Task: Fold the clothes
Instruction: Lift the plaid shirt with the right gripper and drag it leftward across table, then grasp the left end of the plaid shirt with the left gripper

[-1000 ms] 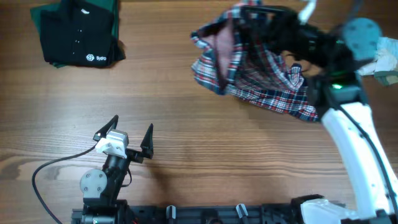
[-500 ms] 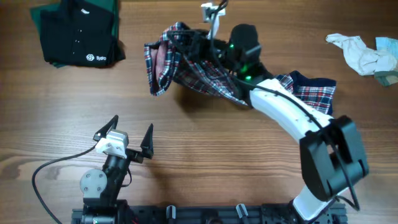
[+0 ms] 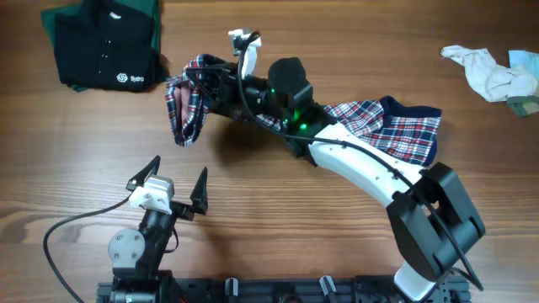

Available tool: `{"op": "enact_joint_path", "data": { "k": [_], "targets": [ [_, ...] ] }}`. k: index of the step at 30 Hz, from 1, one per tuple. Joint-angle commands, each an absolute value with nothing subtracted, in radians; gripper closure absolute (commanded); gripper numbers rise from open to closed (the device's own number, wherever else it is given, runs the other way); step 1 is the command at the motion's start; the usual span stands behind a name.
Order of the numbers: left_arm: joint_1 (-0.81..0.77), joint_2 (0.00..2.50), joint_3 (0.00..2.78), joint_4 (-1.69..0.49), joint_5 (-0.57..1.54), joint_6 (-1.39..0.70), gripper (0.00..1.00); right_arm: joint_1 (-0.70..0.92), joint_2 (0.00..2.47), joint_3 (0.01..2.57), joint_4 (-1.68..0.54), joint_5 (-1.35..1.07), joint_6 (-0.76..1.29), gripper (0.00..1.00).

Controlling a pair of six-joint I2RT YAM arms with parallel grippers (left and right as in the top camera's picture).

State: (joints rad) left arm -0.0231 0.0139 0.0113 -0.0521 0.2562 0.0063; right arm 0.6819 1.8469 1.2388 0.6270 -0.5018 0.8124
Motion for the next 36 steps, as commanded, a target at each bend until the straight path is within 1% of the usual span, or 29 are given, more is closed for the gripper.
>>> {"op": "enact_joint_path", "data": {
  "k": [1,2,3,5,6,10,13,14,17,20,21,22,23,25,27,31,36],
  "targets": [
    [-0.015,0.007,0.006,-0.053,0.250,0.019,0.00,0.700,1.862,1.259,0.646,-0.466,0.788,0.90],
    [-0.015,0.007,0.006,-0.053,0.250,0.019,0.00,0.702,1.862,1.259,0.648,-0.466,0.787,0.90],
    [-0.015,0.007,0.006,-0.053,0.250,0.019,0.00,0.703,1.862,1.259,0.651,-0.466,0.786,0.86],
    [-0.015,0.007,0.006,-0.053,0.250,0.019,0.00,0.703,1.862,1.259,0.663,-0.463,0.785,0.53],
    [-0.015,0.007,0.006,-0.053,0.250,0.019,0.00,0.702,1.862,1.259,0.673,-0.458,0.783,0.34],
    [-0.015,0.007,0.006,-0.053,0.250,0.019,0.00,0.700,1.861,1.266,0.728,-0.472,0.719,0.32],
    [-0.015,0.007,0.006,-0.053,0.250,0.019,0.00,0.698,1.861,1.325,0.667,-0.506,0.651,0.24],
    [-0.015,0.007,0.006,-0.053,0.250,0.019,0.00,0.697,1.861,1.356,0.620,-0.514,0.625,0.23],
    [-0.015,0.007,0.006,-0.053,0.250,0.019,0.00,0.677,1.858,1.456,0.426,-0.515,0.542,0.22],
    [-0.015,0.007,0.006,-0.053,0.250,0.019,0.00,0.605,1.830,1.568,0.094,-0.429,0.464,0.20],
    [-0.015,0.007,0.006,-0.053,0.250,0.019,0.00,0.572,1.815,1.603,-0.038,-0.384,0.422,0.15],
    [-0.015,0.007,0.006,-0.053,0.250,0.019,0.00,0.541,1.799,1.629,-0.149,-0.329,0.392,0.05],
    [-0.015,0.007,0.006,-0.053,0.250,0.019,0.00,0.506,1.781,1.652,-0.269,-0.244,0.366,0.00],
    [-0.015,0.007,0.006,-0.053,0.250,0.019,0.00,0.432,1.740,1.658,-0.437,-0.083,0.355,0.00],
    [-0.015,0.007,0.006,-0.053,0.250,0.019,0.00,0.371,1.718,1.658,-0.537,-0.018,0.355,0.00],
    [-0.015,0.007,0.006,-0.053,0.250,0.019,0.00,0.194,1.711,1.653,-0.714,-0.023,0.425,0.00],
    [-0.015,0.007,0.006,-0.053,0.250,0.019,0.00,0.046,1.713,1.634,-0.823,-0.023,0.474,0.00]
  ]
}}
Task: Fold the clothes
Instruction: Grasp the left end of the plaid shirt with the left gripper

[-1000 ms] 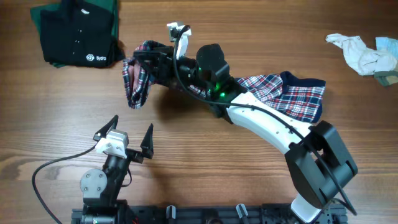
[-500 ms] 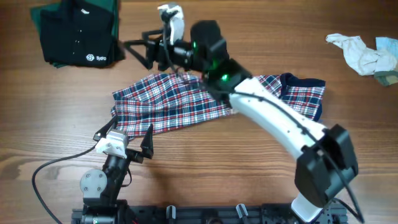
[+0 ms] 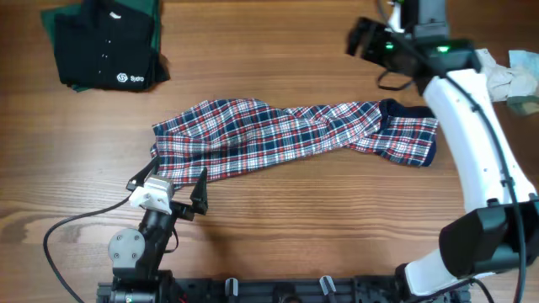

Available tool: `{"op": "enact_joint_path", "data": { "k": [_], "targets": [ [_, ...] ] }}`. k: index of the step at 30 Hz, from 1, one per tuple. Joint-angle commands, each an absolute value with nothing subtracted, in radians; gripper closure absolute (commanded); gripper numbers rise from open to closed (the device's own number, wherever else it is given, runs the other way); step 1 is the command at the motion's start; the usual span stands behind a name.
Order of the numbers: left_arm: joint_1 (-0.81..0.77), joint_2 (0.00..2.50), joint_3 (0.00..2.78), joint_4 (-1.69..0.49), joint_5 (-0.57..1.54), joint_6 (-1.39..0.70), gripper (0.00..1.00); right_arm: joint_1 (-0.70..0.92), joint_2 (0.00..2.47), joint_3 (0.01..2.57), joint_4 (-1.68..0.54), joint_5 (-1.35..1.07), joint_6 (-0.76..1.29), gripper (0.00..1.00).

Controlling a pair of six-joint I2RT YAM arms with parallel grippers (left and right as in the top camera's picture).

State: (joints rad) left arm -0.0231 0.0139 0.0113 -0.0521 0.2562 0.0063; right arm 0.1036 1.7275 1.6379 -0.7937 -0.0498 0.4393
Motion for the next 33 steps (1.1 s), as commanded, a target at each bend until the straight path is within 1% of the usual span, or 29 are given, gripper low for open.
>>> {"op": "enact_joint_path", "data": {
  "k": [1,3,4,6,9,12,14,15,16,17,20,24,29,33],
  "targets": [
    [-0.015,0.007,0.006,-0.047,0.254,0.019,0.00,0.029,1.713,1.634,-0.835,-0.023,0.475,0.00],
    [-0.015,0.007,0.006,-0.027,0.323,-0.021,0.00,-0.009,1.713,1.627,-0.862,-0.023,0.480,0.00],
    [-0.015,0.007,0.006,-0.050,0.369,-0.084,0.00,-0.023,1.713,1.627,-0.878,-0.023,0.483,0.00],
    [-0.015,0.046,0.006,-0.049,0.393,-0.300,0.00,-0.044,1.713,1.627,-0.894,-0.022,0.482,0.00],
    [-0.015,0.187,0.006,-0.049,0.392,-0.525,0.00,-0.048,1.713,1.627,-0.903,-0.023,0.483,0.00],
    [-0.015,0.371,0.006,-0.049,0.334,-0.540,0.00,-0.048,1.713,1.627,-0.911,-0.023,0.482,0.00],
    [-0.015,0.540,0.006,-0.022,0.154,-0.540,0.00,-0.048,1.713,1.627,-0.921,-0.022,0.480,0.00],
    [-0.015,0.606,0.006,0.015,0.123,-0.539,0.00,-0.048,1.713,1.627,-0.921,-0.022,0.478,0.00],
    [-0.015,0.643,0.006,0.046,0.121,-0.539,0.00,-0.048,1.713,1.627,-0.921,-0.022,0.477,0.00],
    [-0.015,0.707,0.006,0.121,0.141,-0.540,0.00,-0.048,1.713,1.627,-0.921,-0.022,0.477,0.00],
    [-0.015,0.813,0.006,0.265,0.234,-0.540,0.00,-0.048,1.713,1.627,-0.924,-0.022,0.477,0.00],
    [-0.015,0.855,0.006,0.340,0.216,-0.542,0.00,-0.048,1.713,1.627,-0.923,-0.022,0.473,0.00],
    [-0.015,0.889,0.006,0.264,0.208,-0.777,0.00,-0.048,1.713,1.628,-0.925,-0.022,0.474,0.00],
    [-0.015,0.897,0.006,0.279,0.212,-0.799,0.00,-0.048,1.713,1.627,-0.917,-0.022,0.474,0.00]
  ]
}}
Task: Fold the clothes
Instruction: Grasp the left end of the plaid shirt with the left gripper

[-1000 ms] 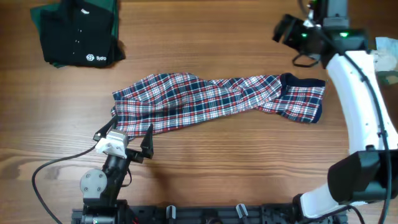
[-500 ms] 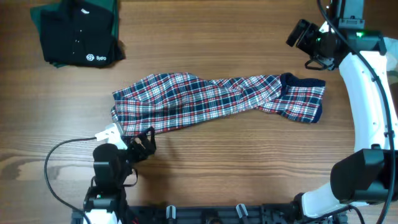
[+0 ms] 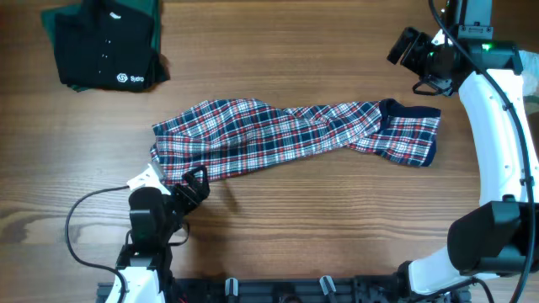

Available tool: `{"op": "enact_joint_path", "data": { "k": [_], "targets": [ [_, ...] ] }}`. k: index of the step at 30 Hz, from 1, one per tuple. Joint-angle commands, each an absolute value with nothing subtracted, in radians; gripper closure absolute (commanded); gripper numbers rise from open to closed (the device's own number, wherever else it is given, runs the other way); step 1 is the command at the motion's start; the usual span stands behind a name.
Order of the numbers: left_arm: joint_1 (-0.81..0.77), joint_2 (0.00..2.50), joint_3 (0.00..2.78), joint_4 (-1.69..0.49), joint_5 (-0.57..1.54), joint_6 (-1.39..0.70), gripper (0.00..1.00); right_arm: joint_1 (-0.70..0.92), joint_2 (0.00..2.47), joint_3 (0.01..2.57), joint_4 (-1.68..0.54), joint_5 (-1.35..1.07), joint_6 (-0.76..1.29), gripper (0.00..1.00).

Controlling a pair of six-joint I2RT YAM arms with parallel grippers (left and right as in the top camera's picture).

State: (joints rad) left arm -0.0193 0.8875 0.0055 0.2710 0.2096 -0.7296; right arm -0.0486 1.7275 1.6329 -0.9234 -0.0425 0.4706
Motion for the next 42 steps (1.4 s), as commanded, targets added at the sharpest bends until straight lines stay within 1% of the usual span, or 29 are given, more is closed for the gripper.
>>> {"op": "enact_joint_path", "data": {
  "k": [1,5,10,16,20,24,33,36,42],
  "targets": [
    [-0.015,0.897,0.006,0.282,0.213,-0.807,0.00,-0.048,1.713,1.627,-0.914,-0.022,0.474,0.00],
    [-0.015,0.897,0.007,0.279,0.198,-0.827,0.00,-0.048,1.713,1.627,-0.911,-0.019,0.474,0.00],
    [-0.015,0.897,0.007,0.230,0.041,-0.827,0.00,-0.048,1.713,1.627,-0.914,-0.019,0.474,0.00],
    [-0.015,0.897,0.007,0.260,0.017,-0.827,0.00,-0.048,1.713,1.627,-0.914,-0.019,0.474,0.00],
    [-0.015,0.897,0.007,0.316,0.017,-0.827,0.00,-0.048,1.713,1.627,-0.914,-0.019,0.474,0.00],
    [-0.015,0.897,0.007,0.329,0.018,-0.827,0.00,-0.048,1.713,1.627,-0.914,-0.019,0.474,0.00],
    [-0.015,0.897,0.007,0.337,0.105,-0.828,0.00,-0.048,1.725,1.627,-0.913,-0.019,0.474,0.00],
    [-0.015,0.897,0.007,0.390,0.201,-0.828,0.00,-0.048,1.747,1.627,-0.916,-0.018,0.471,0.00],
    [-0.015,0.897,0.007,0.405,0.209,-0.828,0.00,-0.048,1.824,1.627,-0.892,-0.019,0.474,0.00]
  ]
}}
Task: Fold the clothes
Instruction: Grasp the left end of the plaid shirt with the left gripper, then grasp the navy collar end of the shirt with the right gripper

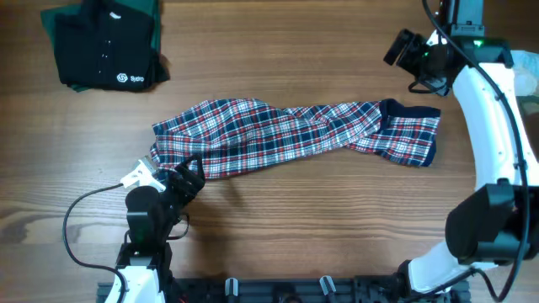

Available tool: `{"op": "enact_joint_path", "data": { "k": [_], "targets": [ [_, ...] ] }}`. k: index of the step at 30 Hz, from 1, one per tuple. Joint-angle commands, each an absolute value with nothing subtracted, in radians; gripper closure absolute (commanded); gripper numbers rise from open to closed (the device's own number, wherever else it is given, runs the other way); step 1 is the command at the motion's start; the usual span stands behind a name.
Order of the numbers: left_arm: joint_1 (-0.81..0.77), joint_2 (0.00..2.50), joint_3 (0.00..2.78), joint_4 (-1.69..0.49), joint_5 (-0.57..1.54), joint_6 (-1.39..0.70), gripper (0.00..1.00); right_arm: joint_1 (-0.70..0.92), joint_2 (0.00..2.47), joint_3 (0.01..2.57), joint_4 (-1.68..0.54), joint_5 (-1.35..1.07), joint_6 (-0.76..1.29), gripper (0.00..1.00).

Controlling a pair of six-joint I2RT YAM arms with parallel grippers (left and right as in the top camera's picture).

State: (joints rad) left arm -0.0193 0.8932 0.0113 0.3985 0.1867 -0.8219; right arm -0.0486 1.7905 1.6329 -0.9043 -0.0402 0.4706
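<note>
A red, white and blue plaid garment (286,135) lies stretched in a long band across the middle of the table, its navy-edged end (413,139) at the right. My left gripper (166,174) sits at the garment's lower-left corner, open, with one finger on either side of the cloth's edge. High at the back right, my right gripper (402,50) hangs open and holds nothing, well clear of the garment.
A folded black polo shirt (105,50) rests on a green garment at the back left. A crumpled white cloth (529,76) shows behind the right arm at the back right. A black cable (80,223) loops at the left arm's base.
My left gripper has shifted a little further back and now reaches the plaid garment's lower-left corner. The right arm has hardly moved and the garment lies as before.
At first my right gripper held the plaid garment bunched up left of centre, with the left gripper open near the front edge. Then the garment lay spread out and the right gripper was at the back right. The left gripper has since come up to the corner.
</note>
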Motion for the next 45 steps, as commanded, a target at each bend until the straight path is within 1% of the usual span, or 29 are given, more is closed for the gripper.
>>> {"op": "enact_joint_path", "data": {
  "k": [1,4,10,12,16,19,20,22,26,28,30,34,36,39,42,43,45],
  "targets": [
    [-0.015,0.897,0.007,0.405,0.210,-0.832,0.00,-0.048,1.826,1.627,-0.891,-0.019,0.474,0.00],
    [-0.015,0.897,0.007,0.404,0.212,-0.846,0.00,-0.048,1.829,1.627,-0.890,-0.018,0.473,0.00],
    [-0.015,0.918,0.007,0.371,0.159,-0.847,0.00,-0.048,1.829,1.627,-0.887,-0.019,0.474,0.00],
    [-0.015,0.933,0.007,0.376,0.130,-0.878,0.00,-0.048,1.829,1.627,-0.888,-0.019,0.474,0.00],
    [-0.015,0.955,0.007,0.410,0.072,-0.906,0.00,-0.048,1.829,1.627,-0.897,-0.023,0.474,0.00],
    [-0.015,0.958,0.007,0.446,0.097,-0.908,0.00,-0.048,1.829,1.627,-0.902,-0.023,0.474,0.00],
    [-0.015,0.958,0.007,0.466,0.126,-0.955,0.00,-0.048,1.829,1.627,-0.906,-0.023,0.474,0.00],
    [-0.015,0.959,0.007,0.485,0.105,-1.003,0.00,-0.048,1.829,1.627,-0.909,-0.023,0.474,0.00],
    [-0.015,0.967,0.007,0.487,0.058,-1.003,0.00,-0.048,1.829,1.627,-0.910,-0.023,0.474,0.00],
    [-0.015,0.980,0.007,0.487,0.058,-1.003,0.02,-0.048,1.829,1.627,-0.911,-0.023,0.474,0.00],
    [-0.015,0.998,0.007,0.487,0.058,-1.004,0.08,-0.048,1.829,1.627,-0.913,-0.023,0.474,0.00],
    [-0.015,1.017,0.007,0.505,0.075,-1.031,0.05,-0.048,1.829,1.627,-0.918,-0.023,0.474,0.01],
    [-0.015,1.018,0.007,0.546,0.081,-1.029,0.07,-0.048,1.829,1.627,-0.917,-0.023,0.474,0.00],
    [-0.015,1.018,0.007,0.561,0.066,-1.030,0.22,-0.048,1.829,1.627,-0.918,-0.023,0.474,0.00],
    [-0.015,1.029,0.007,0.558,0.066,-1.030,0.44,-0.048,1.829,1.627,-0.921,-0.023,0.474,0.00],
    [-0.015,1.036,0.007,0.558,0.066,-1.030,0.54,-0.048,1.829,1.627,-0.923,-0.023,0.474,0.00],
    [-0.015,1.050,0.007,0.558,0.066,-1.030,0.68,-0.048,1.829,1.627,-0.929,-0.023,0.474,0.00]
  ]
}}
